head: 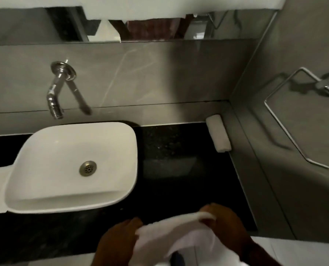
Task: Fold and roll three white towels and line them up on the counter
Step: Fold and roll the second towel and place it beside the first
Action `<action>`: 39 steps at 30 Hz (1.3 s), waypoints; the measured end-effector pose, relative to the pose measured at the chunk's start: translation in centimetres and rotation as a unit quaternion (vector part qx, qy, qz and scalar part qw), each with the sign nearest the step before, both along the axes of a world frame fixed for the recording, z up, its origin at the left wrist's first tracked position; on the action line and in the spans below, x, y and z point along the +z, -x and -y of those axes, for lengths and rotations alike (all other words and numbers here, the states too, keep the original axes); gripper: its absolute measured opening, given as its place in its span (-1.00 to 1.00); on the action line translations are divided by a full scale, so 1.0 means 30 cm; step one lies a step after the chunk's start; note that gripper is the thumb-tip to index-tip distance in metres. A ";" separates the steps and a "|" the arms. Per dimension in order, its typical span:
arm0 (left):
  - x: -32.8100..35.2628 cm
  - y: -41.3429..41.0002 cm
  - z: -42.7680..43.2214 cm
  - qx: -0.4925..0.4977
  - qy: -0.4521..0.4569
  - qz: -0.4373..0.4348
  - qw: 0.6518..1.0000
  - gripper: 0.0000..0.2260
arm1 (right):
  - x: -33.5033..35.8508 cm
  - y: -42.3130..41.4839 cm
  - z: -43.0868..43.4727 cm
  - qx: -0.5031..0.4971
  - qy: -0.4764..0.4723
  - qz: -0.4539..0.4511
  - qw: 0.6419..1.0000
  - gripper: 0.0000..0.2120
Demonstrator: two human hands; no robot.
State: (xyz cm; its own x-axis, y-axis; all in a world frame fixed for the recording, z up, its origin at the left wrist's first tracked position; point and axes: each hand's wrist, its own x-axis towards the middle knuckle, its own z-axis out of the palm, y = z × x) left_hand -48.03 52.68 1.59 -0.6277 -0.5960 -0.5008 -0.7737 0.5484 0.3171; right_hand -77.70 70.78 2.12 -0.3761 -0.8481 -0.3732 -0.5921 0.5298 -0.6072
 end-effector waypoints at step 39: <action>-0.398 0.240 -0.226 -0.195 0.151 -0.090 0.965 -0.33 | -0.504 -0.003 -0.284 0.090 0.097 -0.321 0.938 -0.51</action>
